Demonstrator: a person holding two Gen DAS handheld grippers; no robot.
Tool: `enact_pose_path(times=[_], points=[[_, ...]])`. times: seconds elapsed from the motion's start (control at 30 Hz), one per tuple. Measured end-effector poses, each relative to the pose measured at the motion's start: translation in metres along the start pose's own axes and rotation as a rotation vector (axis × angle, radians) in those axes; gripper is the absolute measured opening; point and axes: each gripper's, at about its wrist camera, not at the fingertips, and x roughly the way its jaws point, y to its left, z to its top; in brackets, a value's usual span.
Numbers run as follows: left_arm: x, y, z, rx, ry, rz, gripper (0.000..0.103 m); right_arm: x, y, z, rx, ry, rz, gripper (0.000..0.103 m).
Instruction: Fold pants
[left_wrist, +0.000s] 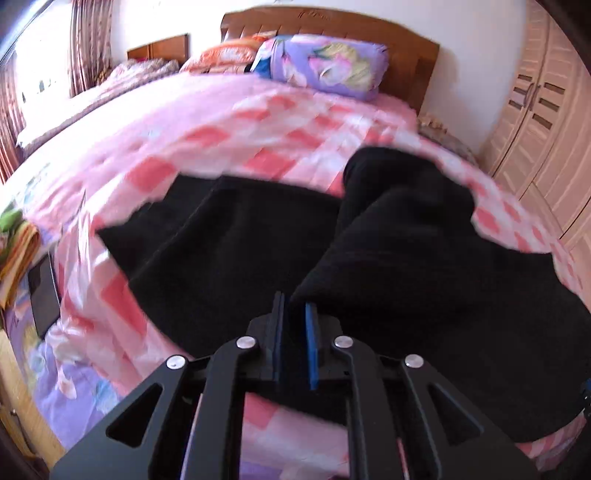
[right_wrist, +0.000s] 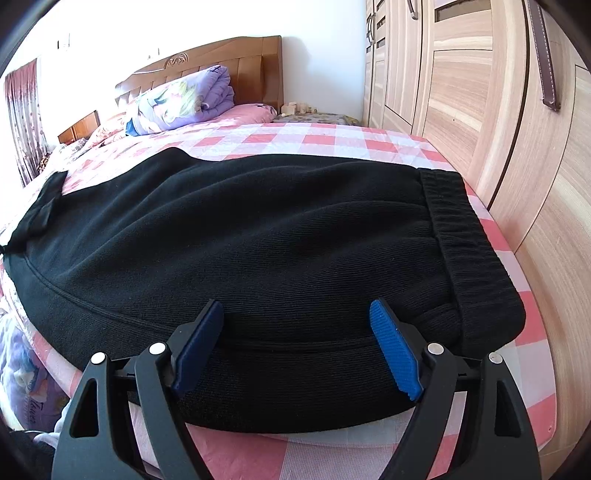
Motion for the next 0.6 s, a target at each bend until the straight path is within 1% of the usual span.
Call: enact_pose_path(times=[0.03,0.07,0.1,0.13,0.17,0.2,0.23,0.3,0.37,0.4,0.43,0.47,0.53,0.57,0.6], points=[[0.010,0.008,-0.013,-0.002,0.015,0.005,0.025,0.000,0.000,0.001,0.000,0.005,0.000,0.080],[0.006,0.013,-0.022,0.003,-0.035,-0.021,0.035,0.000,0.001,0.001,0.001,0.011,-0.002,0.080],[0.001,0.015,-0.028,0.009,-0.059,-0.013,0.065,0.001,0.000,0.002,0.002,0.016,-0.003,0.080],[-0.005,0.016,-0.031,0.015,-0.088,0.009,0.076,0.001,0.000,0.003,0.005,0.019,-0.003,0.080],[-0.016,0.014,-0.034,0.023,-0.152,0.021,0.079,0.001,0.000,0.003,0.006,0.022,-0.006,0.080],[-0.024,0.011,-0.036,0.038,-0.192,0.036,0.079,0.001,0.002,0.003,0.005,0.023,-0.010,0.080],[-0.033,0.003,-0.036,0.078,-0.221,0.053,0.079,0.002,0.002,0.004,0.005,0.025,-0.013,0.080],[-0.046,-0.030,-0.033,0.231,-0.265,0.071,0.079,0.004,0.003,0.004,0.009,0.027,-0.019,0.081],[-0.044,-0.071,-0.030,0.410,-0.274,0.113,0.079,0.005,0.005,0.005,0.010,0.028,-0.025,0.082],[-0.036,-0.093,-0.029,0.504,-0.260,0.146,0.079,0.005,0.004,0.005,0.011,0.028,-0.026,0.082],[-0.025,-0.109,-0.025,0.574,-0.240,0.156,0.079,0.005,0.004,0.005,0.012,0.029,-0.026,0.082],[-0.015,-0.119,-0.021,0.624,-0.212,0.150,0.079,0.004,0.004,0.004,0.011,0.029,-0.023,0.082],[0.012,-0.128,-0.014,0.681,-0.115,0.094,0.072,0.004,0.002,0.004,0.010,0.030,-0.017,0.082],[0.024,-0.128,-0.010,0.693,-0.064,0.060,0.065,0.003,0.001,0.003,0.009,0.031,-0.015,0.082],[0.037,-0.128,-0.006,0.713,-0.005,0.015,0.062,0.003,0.000,0.003,0.009,0.030,-0.012,0.082]])
